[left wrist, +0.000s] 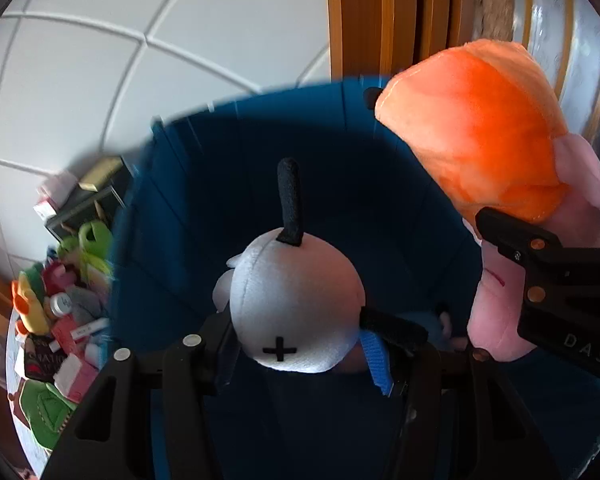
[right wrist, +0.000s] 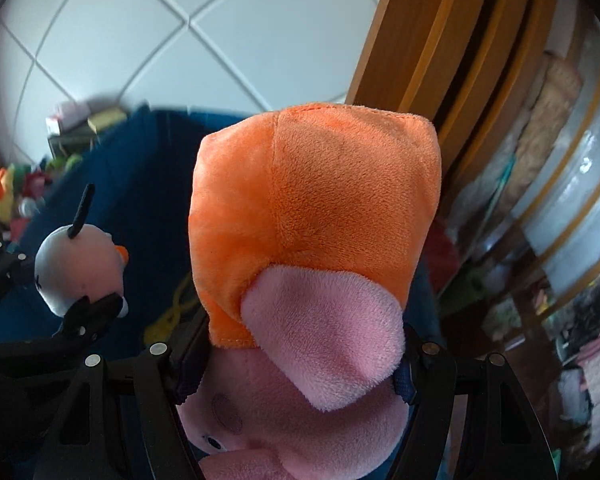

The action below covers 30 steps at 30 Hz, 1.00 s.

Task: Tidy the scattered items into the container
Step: 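Open both tools to drop the two plushes into the crate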

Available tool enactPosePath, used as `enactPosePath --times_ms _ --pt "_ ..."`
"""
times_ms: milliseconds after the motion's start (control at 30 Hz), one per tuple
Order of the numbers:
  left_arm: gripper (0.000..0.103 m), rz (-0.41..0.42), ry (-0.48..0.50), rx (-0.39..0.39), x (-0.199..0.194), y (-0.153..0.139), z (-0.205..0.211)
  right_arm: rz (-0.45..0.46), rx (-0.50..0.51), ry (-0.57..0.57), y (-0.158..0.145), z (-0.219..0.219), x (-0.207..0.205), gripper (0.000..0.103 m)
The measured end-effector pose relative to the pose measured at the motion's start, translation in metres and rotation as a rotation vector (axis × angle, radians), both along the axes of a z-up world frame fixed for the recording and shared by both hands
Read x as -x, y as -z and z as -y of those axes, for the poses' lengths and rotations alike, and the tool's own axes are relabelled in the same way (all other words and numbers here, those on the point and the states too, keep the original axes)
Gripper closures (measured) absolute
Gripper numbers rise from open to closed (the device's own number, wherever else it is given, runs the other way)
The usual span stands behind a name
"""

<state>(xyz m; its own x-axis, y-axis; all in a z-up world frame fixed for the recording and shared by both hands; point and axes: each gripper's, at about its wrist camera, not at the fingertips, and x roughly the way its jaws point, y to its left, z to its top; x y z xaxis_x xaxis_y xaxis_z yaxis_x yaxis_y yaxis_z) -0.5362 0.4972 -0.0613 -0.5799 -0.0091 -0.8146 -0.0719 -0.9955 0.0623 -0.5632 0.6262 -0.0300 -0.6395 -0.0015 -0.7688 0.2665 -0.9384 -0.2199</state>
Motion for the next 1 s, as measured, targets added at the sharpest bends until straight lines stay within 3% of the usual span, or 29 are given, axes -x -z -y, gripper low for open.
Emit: enactPosePath --times_ms 233,467,600,767,1000 --pt "0.05 0.062 0.021 -0.015 0.006 0.023 -0.004 0.114 -0.008 0.01 0.05 0.002 0.027 0.031" --pt "0.044 0.072 0.016 0.028 0.007 0.037 -0.005 0.17 -0.012 0.045 0.087 -0.007 0.044 0.031" --pt "0.03 0.067 0.018 0.057 0.004 0.036 -0.011 0.175 -0.032 0.05 0.093 -0.008 0.046 0.031" --pt "0.029 0.09 0.028 0.097 0.008 0.043 -0.014 0.192 0.045 0.057 0.093 -0.013 0.046 0.028" --pt "0.029 0.161 0.025 0.129 0.011 0.054 -0.015 0.208 0.011 0.058 0.096 -0.011 0.045 0.017"
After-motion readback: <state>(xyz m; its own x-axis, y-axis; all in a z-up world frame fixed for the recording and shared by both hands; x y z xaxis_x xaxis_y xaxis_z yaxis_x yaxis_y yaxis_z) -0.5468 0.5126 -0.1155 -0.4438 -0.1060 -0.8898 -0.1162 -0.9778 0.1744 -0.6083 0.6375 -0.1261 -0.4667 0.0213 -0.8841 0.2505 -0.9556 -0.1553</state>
